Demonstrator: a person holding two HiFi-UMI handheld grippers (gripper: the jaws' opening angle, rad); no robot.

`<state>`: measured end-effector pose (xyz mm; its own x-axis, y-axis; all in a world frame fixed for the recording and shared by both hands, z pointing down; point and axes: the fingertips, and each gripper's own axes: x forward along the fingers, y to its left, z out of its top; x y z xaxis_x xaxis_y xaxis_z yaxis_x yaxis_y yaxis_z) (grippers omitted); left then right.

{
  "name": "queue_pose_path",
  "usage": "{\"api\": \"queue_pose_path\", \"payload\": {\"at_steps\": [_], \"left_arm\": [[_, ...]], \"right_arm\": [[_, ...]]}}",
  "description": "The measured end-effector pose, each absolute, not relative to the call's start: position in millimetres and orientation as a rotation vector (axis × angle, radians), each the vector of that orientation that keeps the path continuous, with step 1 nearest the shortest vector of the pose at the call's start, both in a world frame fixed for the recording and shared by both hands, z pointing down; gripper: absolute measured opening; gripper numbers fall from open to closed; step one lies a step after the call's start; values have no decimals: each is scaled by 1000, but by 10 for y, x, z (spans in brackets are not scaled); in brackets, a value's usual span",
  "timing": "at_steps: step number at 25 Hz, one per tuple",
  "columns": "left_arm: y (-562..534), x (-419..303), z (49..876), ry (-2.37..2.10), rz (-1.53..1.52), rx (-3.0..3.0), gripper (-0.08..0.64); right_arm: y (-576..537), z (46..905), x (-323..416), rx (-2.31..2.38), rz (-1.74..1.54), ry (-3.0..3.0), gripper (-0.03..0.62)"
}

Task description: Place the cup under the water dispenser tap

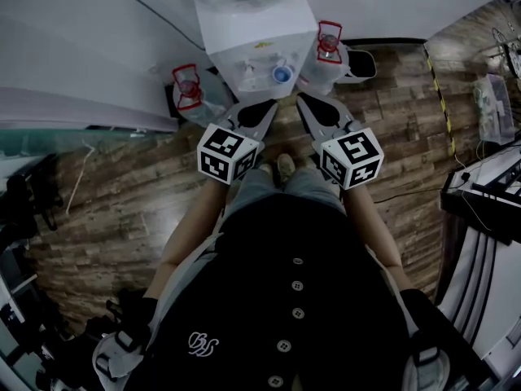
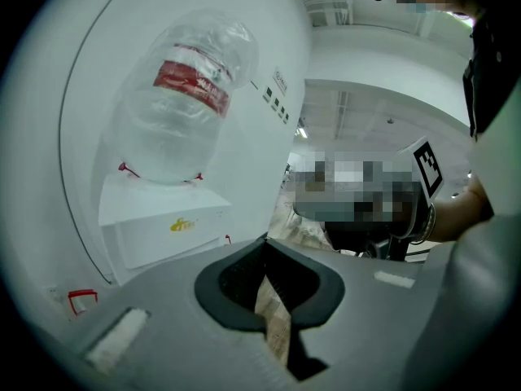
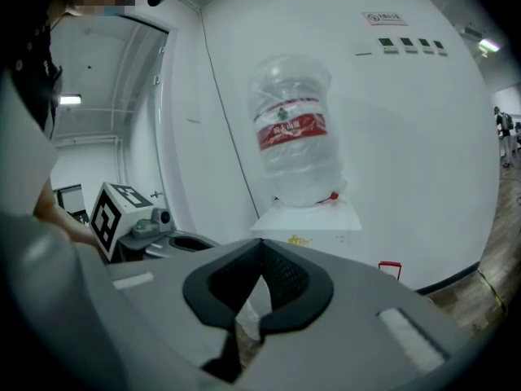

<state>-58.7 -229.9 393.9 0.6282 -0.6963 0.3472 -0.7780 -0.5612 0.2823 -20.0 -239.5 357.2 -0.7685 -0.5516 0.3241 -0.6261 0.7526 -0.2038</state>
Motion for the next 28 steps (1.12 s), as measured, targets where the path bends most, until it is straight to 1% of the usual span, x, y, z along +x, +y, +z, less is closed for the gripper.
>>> {"api": "queue_pose_path", "payload": {"at_steps": [4, 8, 13, 28], "left_arm": [[-2305, -539, 3797, -1139, 228, 2476, 3], [-2278, -481, 3720, -1108, 211, 2501, 3], [-2286, -458, 3731, -1126, 239, 2505, 3], [-2247, -447, 3868, -1126, 250, 2426, 3]], "right_arm": [[-2359, 3456, -204, 913, 407, -2725, 0], [-2342, 3551, -183, 890, 425, -2701, 0], [-2348, 3644, -127, 894, 499, -2691, 0], [-2303, 3765, -204, 819, 532, -2688, 0]]}}
